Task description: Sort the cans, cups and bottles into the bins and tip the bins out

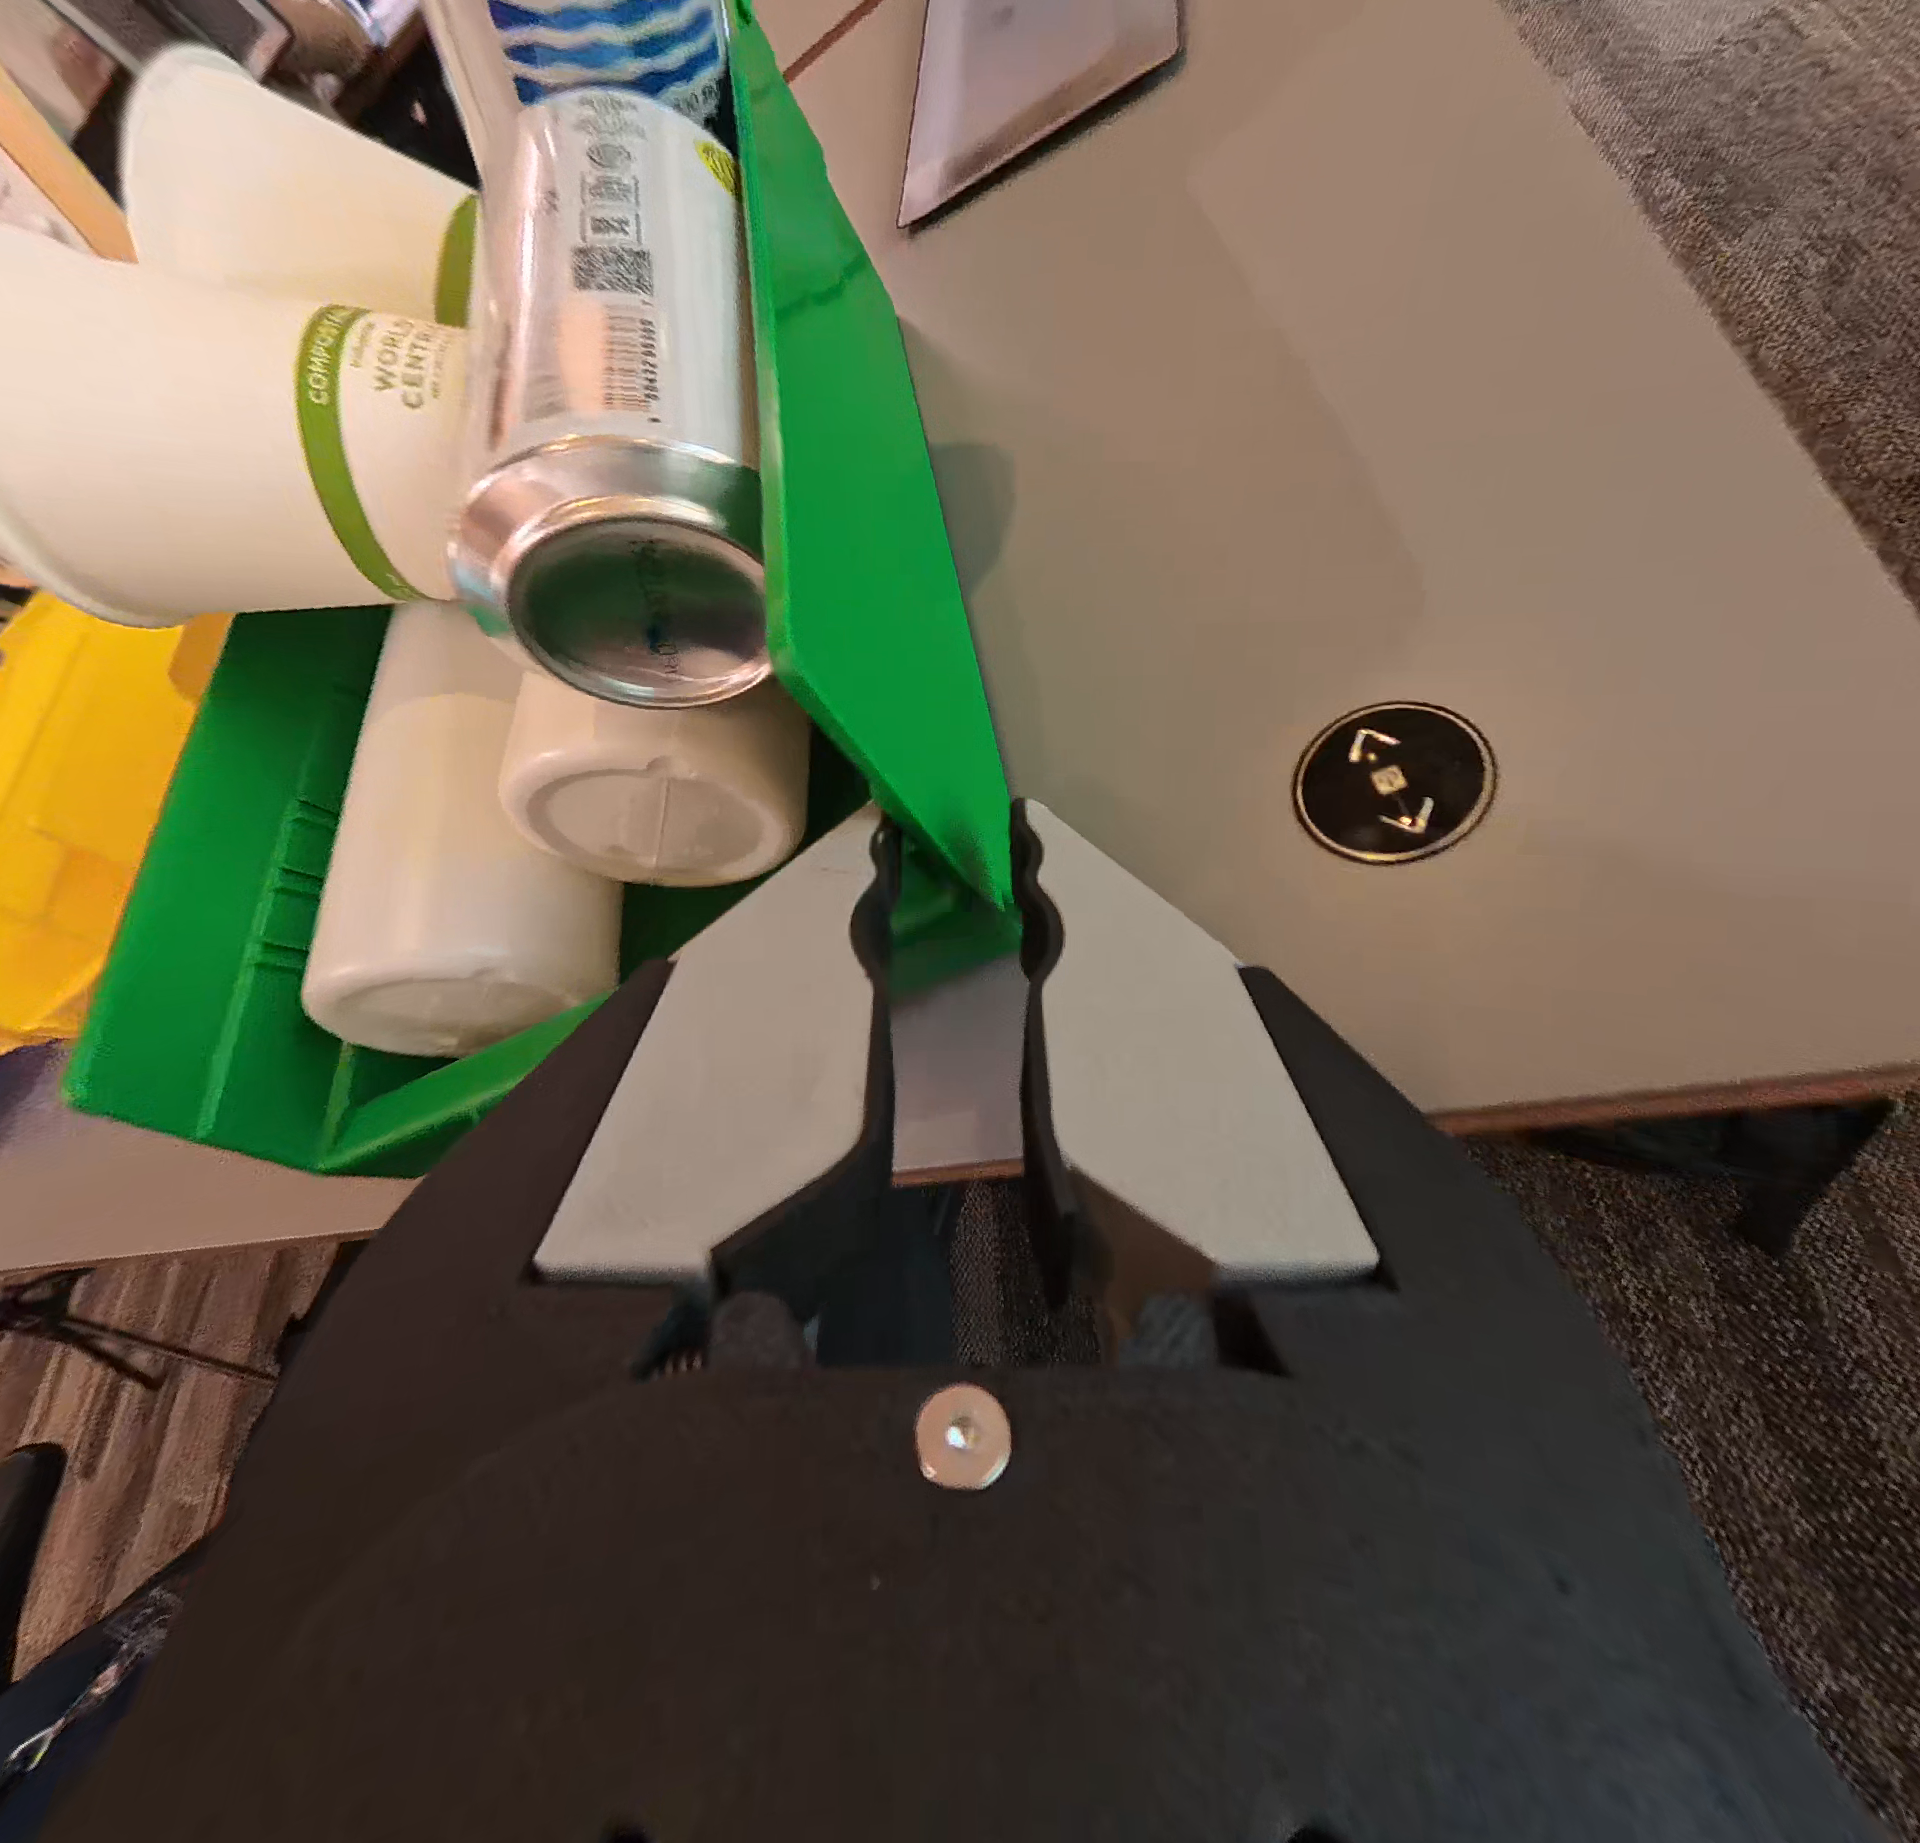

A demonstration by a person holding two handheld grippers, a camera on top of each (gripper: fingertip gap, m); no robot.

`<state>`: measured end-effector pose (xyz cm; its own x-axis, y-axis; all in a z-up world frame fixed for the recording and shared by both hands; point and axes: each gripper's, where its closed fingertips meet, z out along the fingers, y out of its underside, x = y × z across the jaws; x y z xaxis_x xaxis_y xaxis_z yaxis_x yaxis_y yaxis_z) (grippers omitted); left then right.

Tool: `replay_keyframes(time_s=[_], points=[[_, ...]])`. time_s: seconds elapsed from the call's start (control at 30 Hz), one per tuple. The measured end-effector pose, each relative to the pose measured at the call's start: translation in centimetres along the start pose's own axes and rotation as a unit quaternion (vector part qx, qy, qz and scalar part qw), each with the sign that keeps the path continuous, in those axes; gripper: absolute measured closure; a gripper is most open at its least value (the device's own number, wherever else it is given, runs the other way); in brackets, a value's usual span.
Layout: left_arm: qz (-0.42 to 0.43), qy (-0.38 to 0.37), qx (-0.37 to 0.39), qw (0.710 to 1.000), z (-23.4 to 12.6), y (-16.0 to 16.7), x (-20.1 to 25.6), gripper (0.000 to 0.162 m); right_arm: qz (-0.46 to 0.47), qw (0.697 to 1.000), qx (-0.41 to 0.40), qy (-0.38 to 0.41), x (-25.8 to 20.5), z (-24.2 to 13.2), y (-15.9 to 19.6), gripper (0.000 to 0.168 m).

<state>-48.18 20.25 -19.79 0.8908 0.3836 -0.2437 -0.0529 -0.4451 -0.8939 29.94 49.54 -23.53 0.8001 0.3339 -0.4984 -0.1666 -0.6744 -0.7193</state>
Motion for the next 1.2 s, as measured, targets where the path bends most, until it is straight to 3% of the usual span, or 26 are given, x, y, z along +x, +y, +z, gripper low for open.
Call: replay_keyframes(time_s=[0.13, 0.33, 0.43, 0.5, 0.57, 0.67, 0.77, 1.2], points=[[0.006, 0.009, 0.0, 1.0, -0.2, -0.4, -0.6, 0.157, 0.002, 1.0, 0.013, 0.027, 0.1, -1.5, -0.4, 0.141], [0.025, 0.013, 0.0, 1.0, 0.5, -0.8, -0.6, 0.157, 0.007, 0.999, -0.037, 0.038, -1.0, 1.4, 0.0, 0.132], [0.029, 0.012, -0.004, 1.0, 0.8, -0.6, -0.6, 0.157, 0.016, 0.99, -0.123, 0.065, -0.1, 3.0, 1.2, 0.121], [0.025, 0.013, -0.002, 1.0, 0.7, -0.6, -0.7, 0.157, 0.031, 0.986, -0.158, 0.044, -0.6, 3.3, 1.7, 0.129], [0.022, 0.016, 0.002, 1.0, 0.7, -0.7, -0.8, 0.157, 0.032, 0.985, -0.163, 0.042, -0.3, 3.2, 1.3, 0.149], [0.023, 0.018, 0.004, 1.0, 0.7, -1.0, -1.0, 0.157, -0.017, 0.98, -0.176, 0.086, 0.4, 2.9, 0.9, 0.162], [0.028, 0.019, 0.003, 0.999, 0.5, -1.1, -1.2, 0.156, -0.071, 0.971, -0.197, 0.113, 0.1, 3.1, 1.0, 0.164], [0.015, 0.018, 0.015, 1.0, 0.0, -1.4, -1.5, 0.156, -0.041, 0.982, -0.166, 0.076, -0.8, 2.6, -0.8, 0.164]])
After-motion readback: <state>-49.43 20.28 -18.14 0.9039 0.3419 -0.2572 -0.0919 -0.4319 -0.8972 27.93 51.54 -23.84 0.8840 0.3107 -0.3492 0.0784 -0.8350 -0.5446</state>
